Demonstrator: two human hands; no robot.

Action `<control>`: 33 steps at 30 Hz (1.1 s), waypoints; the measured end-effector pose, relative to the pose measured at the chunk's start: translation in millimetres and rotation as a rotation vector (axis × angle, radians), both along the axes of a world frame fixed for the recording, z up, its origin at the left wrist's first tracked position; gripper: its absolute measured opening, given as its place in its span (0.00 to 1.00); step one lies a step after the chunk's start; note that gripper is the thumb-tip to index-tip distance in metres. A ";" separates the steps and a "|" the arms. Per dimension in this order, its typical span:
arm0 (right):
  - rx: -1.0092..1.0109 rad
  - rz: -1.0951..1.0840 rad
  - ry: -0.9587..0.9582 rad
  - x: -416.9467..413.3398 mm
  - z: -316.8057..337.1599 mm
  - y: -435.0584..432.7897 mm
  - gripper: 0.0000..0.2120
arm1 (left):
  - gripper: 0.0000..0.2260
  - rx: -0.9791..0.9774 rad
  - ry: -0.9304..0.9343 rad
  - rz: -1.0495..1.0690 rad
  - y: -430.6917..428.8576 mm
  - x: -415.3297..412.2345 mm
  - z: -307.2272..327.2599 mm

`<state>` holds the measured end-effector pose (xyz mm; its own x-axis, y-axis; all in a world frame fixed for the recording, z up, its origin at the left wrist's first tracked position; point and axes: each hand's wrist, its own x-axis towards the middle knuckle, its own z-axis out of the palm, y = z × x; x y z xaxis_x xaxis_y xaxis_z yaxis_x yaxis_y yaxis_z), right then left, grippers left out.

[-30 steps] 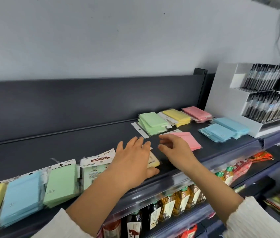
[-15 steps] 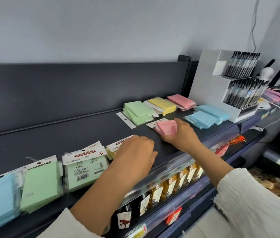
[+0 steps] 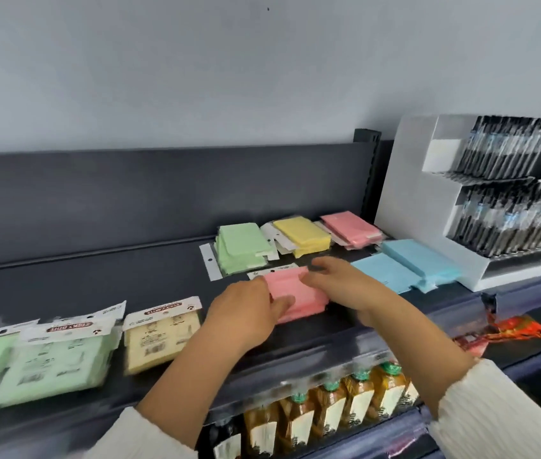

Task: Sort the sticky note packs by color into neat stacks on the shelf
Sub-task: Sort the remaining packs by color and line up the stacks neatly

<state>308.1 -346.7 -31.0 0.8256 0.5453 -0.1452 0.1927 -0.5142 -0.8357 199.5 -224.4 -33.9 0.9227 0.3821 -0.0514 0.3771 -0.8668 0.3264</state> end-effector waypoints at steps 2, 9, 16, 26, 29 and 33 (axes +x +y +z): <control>0.006 0.071 0.014 5.3 -3.3 -1.8 0.29 | 0.20 -0.032 -0.029 0.108 -10.5 12.0 -1.7; 0.227 0.230 0.136 12.7 -5.0 -5.4 0.29 | 0.30 -0.494 -0.405 0.442 -31.8 23.8 2.1; 0.370 0.184 0.199 16.3 -17.1 -13.8 0.30 | 0.25 -0.793 -0.616 0.471 -41.6 27.0 -10.4; 0.430 0.201 0.232 5.4 -15.7 -5.3 0.15 | 0.26 -0.630 -0.732 0.366 -49.0 14.2 -9.3; 0.496 0.194 0.211 -3.1 -8.5 3.6 0.16 | 0.26 -0.524 -0.769 0.353 -43.1 6.7 2.5; 0.513 0.220 0.185 -11.1 1.3 19.0 0.14 | 0.26 -0.368 -0.729 0.359 -29.1 -12.7 13.6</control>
